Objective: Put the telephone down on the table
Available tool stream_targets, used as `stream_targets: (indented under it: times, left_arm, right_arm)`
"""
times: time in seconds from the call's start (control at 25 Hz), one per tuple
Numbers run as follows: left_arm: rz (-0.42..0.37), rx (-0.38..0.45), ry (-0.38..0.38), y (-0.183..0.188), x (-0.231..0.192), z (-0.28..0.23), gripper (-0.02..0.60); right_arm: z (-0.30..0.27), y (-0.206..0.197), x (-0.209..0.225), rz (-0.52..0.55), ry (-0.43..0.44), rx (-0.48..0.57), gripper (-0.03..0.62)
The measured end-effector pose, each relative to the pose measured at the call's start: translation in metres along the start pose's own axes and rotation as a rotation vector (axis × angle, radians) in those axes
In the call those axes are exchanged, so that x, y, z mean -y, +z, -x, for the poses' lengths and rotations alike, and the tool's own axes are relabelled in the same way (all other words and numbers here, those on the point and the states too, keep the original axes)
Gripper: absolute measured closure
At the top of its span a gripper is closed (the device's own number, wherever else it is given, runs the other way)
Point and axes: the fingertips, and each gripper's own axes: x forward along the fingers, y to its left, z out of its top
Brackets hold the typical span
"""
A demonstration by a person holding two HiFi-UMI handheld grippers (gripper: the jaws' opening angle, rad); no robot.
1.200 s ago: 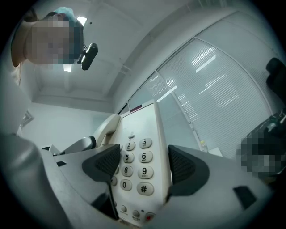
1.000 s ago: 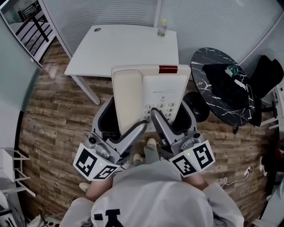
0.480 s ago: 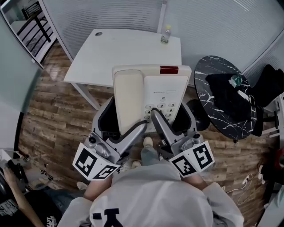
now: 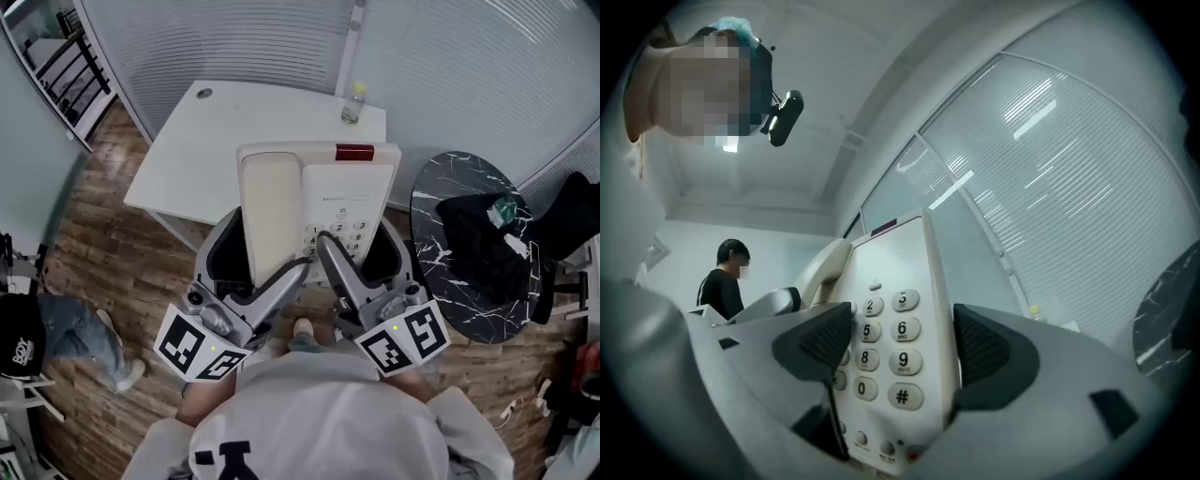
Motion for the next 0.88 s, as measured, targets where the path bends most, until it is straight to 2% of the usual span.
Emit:
stream_targets:
  times: [0.36,0.56,0.88]
  left_arm:
    - [-0.007,0.000,0.053,-0.021,-0.033,-0.050,0.181]
    - [-0.005,-0.014,0.080,-0.027,-0.048,-0.055,0.181]
    - [-0.025,-0.010,0.089,-0.025,-0.049,-0.058,0.181]
  right_arm:
    - [-0.042,-0.001,0.053,-0.020,0.040,-0.034,0.253]
    - [-0.057,-0.010,0.061,-0.042,0.052,-0.054,0.252]
    - [-0.061,-0.009,0.063,-0.051,0.072,-0.050,0.253]
